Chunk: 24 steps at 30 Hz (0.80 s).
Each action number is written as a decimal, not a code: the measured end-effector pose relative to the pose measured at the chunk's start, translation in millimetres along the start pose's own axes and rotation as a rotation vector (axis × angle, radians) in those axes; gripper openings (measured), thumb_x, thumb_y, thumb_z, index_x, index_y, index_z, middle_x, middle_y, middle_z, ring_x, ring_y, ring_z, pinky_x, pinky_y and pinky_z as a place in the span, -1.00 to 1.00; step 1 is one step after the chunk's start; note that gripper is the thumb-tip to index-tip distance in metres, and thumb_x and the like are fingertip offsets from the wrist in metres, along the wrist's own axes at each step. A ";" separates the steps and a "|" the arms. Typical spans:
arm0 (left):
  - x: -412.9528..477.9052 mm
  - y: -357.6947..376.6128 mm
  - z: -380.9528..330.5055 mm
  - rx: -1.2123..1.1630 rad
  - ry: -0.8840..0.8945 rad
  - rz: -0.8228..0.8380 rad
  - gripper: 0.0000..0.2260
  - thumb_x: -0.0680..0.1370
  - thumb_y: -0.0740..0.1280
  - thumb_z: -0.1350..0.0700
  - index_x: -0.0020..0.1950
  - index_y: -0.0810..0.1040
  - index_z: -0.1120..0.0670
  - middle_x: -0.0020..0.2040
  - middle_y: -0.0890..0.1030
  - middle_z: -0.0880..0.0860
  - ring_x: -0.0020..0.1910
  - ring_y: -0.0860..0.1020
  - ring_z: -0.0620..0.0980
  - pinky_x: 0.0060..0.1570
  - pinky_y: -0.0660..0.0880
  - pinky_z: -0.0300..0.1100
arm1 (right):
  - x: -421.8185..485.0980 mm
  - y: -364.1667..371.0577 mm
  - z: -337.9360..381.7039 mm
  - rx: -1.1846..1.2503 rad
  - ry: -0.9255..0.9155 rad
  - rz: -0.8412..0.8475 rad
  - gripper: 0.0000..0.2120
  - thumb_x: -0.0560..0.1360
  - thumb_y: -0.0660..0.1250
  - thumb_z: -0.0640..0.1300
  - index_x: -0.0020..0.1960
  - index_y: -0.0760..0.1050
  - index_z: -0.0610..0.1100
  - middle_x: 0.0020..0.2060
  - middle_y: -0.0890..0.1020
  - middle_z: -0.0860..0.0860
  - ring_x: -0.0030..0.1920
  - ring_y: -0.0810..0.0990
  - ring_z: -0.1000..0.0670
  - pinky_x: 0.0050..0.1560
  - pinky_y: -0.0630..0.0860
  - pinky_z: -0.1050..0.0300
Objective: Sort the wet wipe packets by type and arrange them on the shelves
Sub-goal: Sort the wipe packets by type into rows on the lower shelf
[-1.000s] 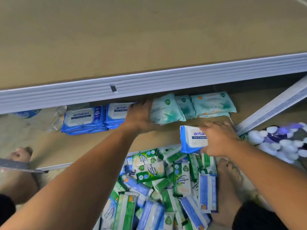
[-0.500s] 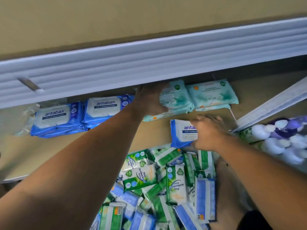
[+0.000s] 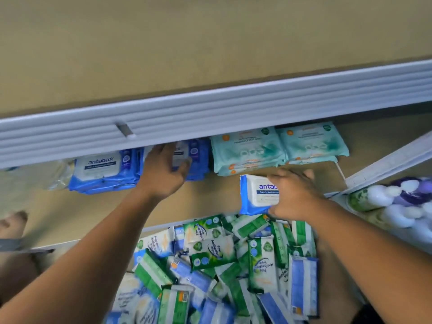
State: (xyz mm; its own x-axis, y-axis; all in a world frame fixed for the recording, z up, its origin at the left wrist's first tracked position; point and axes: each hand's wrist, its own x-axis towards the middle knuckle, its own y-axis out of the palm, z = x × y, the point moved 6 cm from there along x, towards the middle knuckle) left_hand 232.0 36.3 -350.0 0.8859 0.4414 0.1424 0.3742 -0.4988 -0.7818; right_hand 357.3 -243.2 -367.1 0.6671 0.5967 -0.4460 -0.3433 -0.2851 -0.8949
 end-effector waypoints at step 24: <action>-78.1 -73.9 173.0 0.170 -0.573 0.151 -0.34 0.53 0.35 -0.08 0.59 0.17 -0.17 0.64 0.04 -0.05 0.61 -0.02 0.05 0.52 0.08 0.17 | 91.5 -78.2 236.7 0.265 -0.075 0.006 -0.54 0.53 0.39 0.11 0.37 0.43 0.00 0.27 0.52 -0.01 0.10 0.46 -0.05 0.06 0.33 0.14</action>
State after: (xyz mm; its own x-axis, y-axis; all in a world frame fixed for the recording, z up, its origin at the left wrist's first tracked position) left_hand 87.8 167.8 -408.3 0.6201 0.7292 -0.2895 0.1654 -0.4822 -0.8603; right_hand 288.7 11.3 -334.4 0.6174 0.6522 -0.4399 -0.5148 -0.0879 -0.8528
